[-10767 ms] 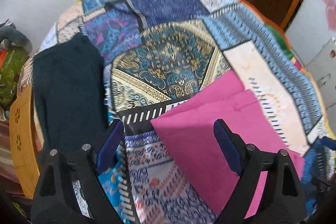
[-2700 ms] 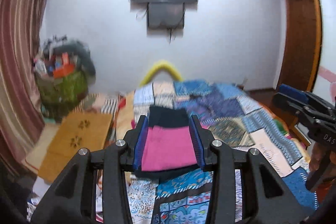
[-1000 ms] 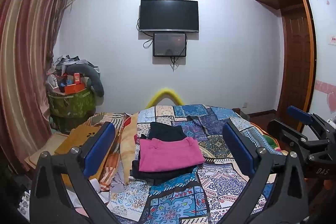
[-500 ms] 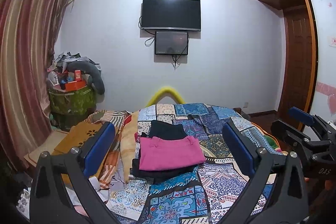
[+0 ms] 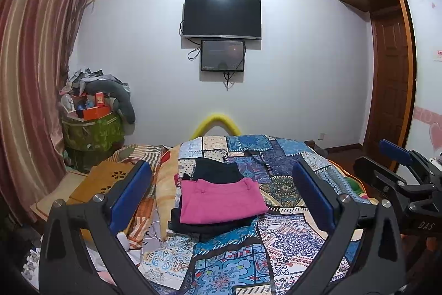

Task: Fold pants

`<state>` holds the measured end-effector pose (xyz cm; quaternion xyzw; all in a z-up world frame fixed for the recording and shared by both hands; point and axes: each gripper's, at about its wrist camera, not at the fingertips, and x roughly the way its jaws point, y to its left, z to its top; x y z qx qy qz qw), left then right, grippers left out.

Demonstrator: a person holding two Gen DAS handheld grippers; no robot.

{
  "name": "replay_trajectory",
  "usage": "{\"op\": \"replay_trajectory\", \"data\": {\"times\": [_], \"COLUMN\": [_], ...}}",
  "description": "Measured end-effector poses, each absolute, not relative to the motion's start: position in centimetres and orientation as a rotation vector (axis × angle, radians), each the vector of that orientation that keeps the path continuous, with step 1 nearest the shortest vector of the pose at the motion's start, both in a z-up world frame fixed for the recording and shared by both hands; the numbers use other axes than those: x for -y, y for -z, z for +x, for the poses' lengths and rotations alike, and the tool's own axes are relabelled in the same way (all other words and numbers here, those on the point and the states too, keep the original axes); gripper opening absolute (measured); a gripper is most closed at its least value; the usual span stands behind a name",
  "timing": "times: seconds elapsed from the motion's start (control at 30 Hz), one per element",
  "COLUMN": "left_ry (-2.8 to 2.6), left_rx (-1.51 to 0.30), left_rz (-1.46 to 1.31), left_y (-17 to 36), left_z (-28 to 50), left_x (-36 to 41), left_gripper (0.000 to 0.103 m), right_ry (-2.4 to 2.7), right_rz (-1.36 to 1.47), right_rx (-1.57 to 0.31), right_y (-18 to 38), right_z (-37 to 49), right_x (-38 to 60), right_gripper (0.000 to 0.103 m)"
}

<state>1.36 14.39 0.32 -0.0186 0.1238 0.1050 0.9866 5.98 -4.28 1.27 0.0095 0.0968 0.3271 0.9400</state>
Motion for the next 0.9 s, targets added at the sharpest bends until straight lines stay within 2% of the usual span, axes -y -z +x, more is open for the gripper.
{"op": "replay_trajectory", "data": {"times": [0.9], "left_ry": [-0.160], "left_rx": [-0.272], "left_rz": [-0.023], "left_y": [-0.29], "left_z": [1.51], "left_x": [-13.91], "left_gripper": [0.103], "right_ry": [-0.656], "right_rz": [0.029], "right_rx": [-0.204], "right_y": [-1.06], "right_z": [6.17], "right_x": [4.62], "right_gripper": [0.103]}}
